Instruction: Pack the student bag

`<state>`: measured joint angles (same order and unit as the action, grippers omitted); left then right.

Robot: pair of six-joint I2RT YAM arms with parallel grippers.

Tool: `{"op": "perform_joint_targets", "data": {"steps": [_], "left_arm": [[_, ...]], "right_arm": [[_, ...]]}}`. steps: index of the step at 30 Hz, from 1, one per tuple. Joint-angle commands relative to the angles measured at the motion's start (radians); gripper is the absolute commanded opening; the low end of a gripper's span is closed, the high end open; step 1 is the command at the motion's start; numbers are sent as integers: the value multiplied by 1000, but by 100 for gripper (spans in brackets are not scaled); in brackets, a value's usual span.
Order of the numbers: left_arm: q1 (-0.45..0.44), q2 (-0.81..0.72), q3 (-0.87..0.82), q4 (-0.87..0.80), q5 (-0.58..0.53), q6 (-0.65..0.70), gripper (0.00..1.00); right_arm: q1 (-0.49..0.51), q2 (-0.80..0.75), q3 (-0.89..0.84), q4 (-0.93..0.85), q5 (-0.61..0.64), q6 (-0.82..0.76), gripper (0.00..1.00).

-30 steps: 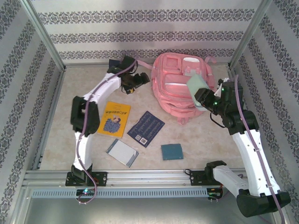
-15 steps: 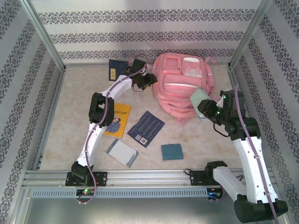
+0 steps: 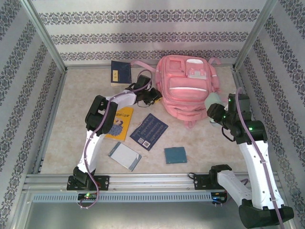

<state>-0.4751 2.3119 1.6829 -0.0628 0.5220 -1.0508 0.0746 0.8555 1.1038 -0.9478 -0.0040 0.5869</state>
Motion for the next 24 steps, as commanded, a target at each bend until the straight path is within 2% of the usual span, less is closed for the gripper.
{"op": "perform_joint_targets", "data": {"steps": [1,3,6,8,10,12,14,16,19,24], "left_arm": [[-105,-55,-28,62,46,5,23],[-118,-104,-40,-28,0,94,27],[-119,-199,1,-225,-126,346,34],[-121,-231,72,-348,-190,529,47],[-129,-232,135,-406,-191,682,60],[-159,-202,230,-470,-238,811,72],[-205,-133,374,-563,-288,946,80],[-242,-67,488,-625,-318,1028,84],[-271,-19,547,-597,-330,1080,91],[-296,66,663,-594,-264,1171,97]], "right_arm": [[4,-13,38,-16,100,-49,50],[5,-8,55,-25,112,-63,50],[12,-6,72,-41,135,-86,50],[16,-7,80,-51,153,-99,50],[18,-9,86,-61,171,-108,50],[20,-9,101,-73,207,-116,51],[22,-7,123,-83,238,-127,51],[28,1,152,-98,266,-134,52],[33,13,193,-115,292,-143,52],[50,41,250,-156,320,-159,52]]}}
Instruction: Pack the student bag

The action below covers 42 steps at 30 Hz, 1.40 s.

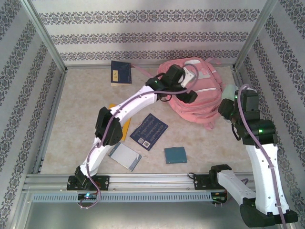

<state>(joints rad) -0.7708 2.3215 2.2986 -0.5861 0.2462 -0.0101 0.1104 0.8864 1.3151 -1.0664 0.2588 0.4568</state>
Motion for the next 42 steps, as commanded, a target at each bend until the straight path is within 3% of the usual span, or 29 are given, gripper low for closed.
{"op": "perform_joint_targets", "data": {"steps": [1,4,16,28,42], "left_arm": [[-2,78,74,-70,2,132,98],[8,145,157,-49,-36,72,100],[77,335,331,141,144,-332,100],[66,407,306,166,251,-375,89],[28,389,253,103,416,-325,61]], "right_arm": [[16,14,45,-43,61,-30,52],[19,27,64,-57,59,-30,52],[20,36,57,-96,36,-4,52],[11,35,20,-80,13,9,54],[10,28,-15,-72,13,7,56]]}}
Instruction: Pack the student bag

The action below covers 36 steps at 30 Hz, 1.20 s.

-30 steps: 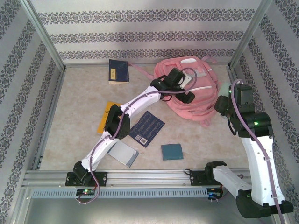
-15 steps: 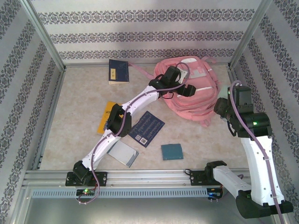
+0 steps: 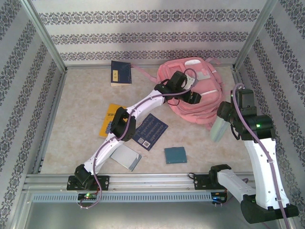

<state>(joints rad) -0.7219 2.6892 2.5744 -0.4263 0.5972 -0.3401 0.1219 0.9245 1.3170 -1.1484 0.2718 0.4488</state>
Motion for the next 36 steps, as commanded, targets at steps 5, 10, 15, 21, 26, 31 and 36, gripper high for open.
{"op": "perform_joint_targets", "data": {"steps": [5,10,15,21,26,31,36], "left_arm": [[-21,33,-23,-49,19,17,33],[-22,69,-20,-32,-24,3,5],[-22,75,-10,-51,-36,12,0],[3,4,-5,16,-1,-88,0],[54,-83,-24,106,-19,-225,0],[108,-136,-44,185,-67,-388,0],[139,-163,-79,227,-93,-517,0]], "right_arm": [[1,-19,-44,17,-9,21,56],[-8,-21,-105,15,0,46,60],[-37,-13,-148,-39,64,93,73],[-93,-32,-235,-78,23,187,78],[-138,-34,-307,-73,-70,230,84],[-165,24,-399,-86,-168,320,97],[-166,94,-477,-74,-188,384,98]]}}
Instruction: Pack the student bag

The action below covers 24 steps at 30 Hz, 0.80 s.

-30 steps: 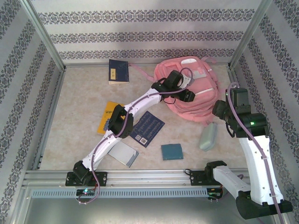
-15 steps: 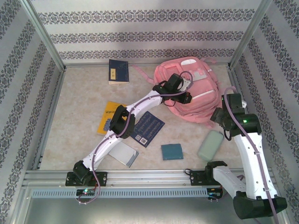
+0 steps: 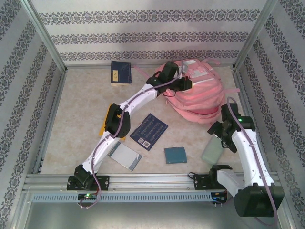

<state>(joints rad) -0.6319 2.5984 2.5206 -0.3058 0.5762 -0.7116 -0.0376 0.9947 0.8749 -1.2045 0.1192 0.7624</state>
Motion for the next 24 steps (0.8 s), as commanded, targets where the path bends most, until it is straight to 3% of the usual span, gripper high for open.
{"op": "perform_joint_targets", "data": {"steps": [1,9,19,24], "left_arm": [[55,-74,-34,118,-70,-177,0],[97,-79,-34,158,-57,-346,0],[141,-118,-53,171,-16,-420,0],[168,-116,-9,150,8,-451,0]], "right_arm": [[-7,36,-54,-5,-41,80,98],[-7,149,-188,193,-42,122,98],[-8,353,-226,417,-73,83,98],[-10,349,-211,467,-84,58,86]]}}
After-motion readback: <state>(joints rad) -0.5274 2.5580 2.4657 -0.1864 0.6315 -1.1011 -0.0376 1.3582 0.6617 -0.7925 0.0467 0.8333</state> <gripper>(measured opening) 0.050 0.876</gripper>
